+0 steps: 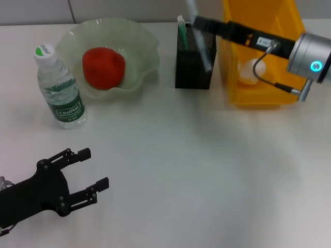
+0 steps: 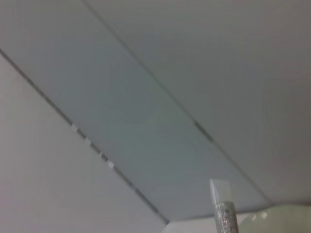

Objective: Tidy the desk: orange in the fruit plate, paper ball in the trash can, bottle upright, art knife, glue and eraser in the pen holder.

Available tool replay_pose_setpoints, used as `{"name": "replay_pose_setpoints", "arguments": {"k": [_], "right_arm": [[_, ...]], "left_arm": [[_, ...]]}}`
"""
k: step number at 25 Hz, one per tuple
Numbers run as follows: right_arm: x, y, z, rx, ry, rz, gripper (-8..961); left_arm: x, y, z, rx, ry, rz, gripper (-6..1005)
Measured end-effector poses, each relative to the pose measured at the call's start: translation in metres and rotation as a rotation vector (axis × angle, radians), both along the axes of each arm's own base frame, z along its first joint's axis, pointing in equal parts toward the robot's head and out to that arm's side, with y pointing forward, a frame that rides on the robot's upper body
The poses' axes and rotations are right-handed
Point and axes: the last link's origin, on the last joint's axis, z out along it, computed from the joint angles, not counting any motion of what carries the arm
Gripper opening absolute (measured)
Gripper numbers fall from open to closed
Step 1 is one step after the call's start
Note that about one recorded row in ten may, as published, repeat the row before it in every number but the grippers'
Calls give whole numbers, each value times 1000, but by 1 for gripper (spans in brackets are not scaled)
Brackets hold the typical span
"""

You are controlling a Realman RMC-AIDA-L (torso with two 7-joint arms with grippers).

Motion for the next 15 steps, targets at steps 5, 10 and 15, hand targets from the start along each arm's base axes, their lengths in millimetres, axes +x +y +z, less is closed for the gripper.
{"name": "replay_pose_setpoints", "arguments": {"k": [5,10,15], "right_arm": [[3,12,5,98,21,-51,121],[-5,20,7,215,-21,7,131],[-16,28,-6,301,-154,115,144]], "left_arm": [[1,0,1,1,-9,-7,800],[1,-2,2,1,-13,-8,800],[2,-2,2,0,-19,-12,799]]}}
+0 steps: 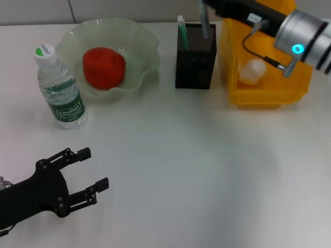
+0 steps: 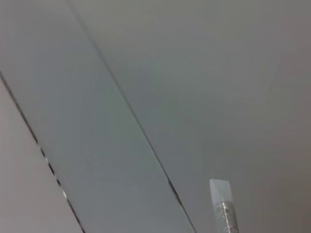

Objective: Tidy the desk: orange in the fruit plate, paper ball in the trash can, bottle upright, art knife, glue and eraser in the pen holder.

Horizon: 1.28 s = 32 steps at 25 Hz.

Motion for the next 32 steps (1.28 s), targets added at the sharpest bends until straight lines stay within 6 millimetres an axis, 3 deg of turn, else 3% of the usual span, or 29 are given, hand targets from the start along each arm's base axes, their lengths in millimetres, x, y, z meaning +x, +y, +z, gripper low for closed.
{"name": "replay_pose_setpoints", "arguments": {"k": [4,14,32], "right_arm": [[-4,5,-14,96,-163,76,154],[-1,4,-24,255,-317,169,179],[8,4,-26,274,-367,149,224]], "left_arm": [[0,0,0,0,-2,-2,799],[1,0,0,2,-8,-3,800],[3,-3,-2,-1,-22,-3,800]]}}
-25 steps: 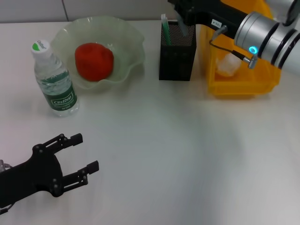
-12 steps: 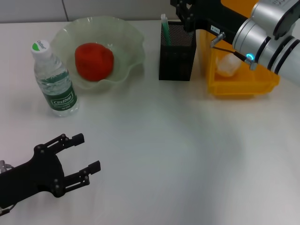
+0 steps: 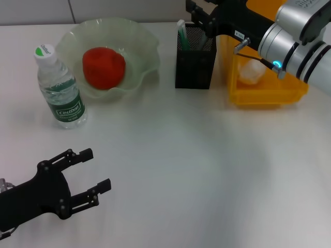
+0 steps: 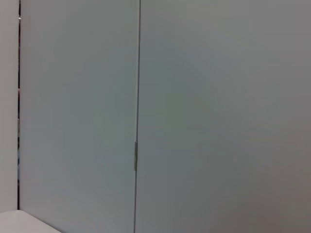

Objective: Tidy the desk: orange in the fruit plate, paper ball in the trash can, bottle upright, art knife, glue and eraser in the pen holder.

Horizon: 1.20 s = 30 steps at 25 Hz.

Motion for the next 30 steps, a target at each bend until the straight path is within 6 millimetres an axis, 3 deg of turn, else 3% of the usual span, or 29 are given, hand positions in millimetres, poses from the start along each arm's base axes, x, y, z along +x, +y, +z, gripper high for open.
{"name": "replay_pose_setpoints", "arguments": {"k": [12,16,21,25,30], "right_arm": [[-2,-5,4,-11,71,11,686],[0,-11,20,-50,211,1,811],[4,-30,36,-123,345,50,811],[15,-67,45,-239,419,127,811],[35,-107,43,-373,376,166,811]], "left_arm": [[1,-1,1,-2,-5,-4,799],[1,-1,2,-3,-8,-9,799],[3,0,2,-5,-11,-18,800],[7,1,-1,-20,-22,-40,799],[16,3,0,-39,-48,-89,800]]}}
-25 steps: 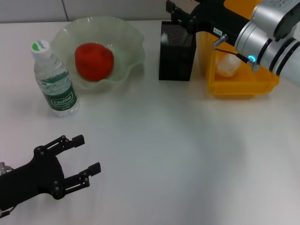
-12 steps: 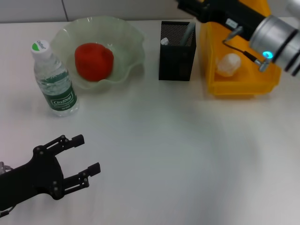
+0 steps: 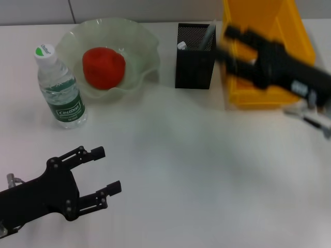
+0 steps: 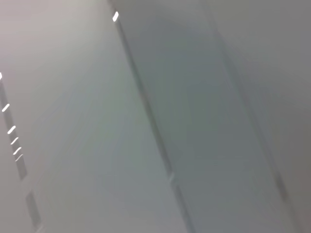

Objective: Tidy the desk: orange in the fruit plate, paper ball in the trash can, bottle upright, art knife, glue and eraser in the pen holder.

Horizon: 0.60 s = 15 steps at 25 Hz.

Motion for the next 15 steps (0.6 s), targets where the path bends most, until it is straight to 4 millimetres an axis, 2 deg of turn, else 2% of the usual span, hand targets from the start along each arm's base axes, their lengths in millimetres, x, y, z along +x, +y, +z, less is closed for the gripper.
{"name": "replay_pose_setpoints", "arguments": {"k": [7,15], "right_arm": [[21,-34,-23,-201,-188,83,811],[39,-61,-39,-227,-319,182,811]], "left_arm": [[9,11,2,-63,10,-64,800],[14,25,5,-153,67,-101,799]]}}
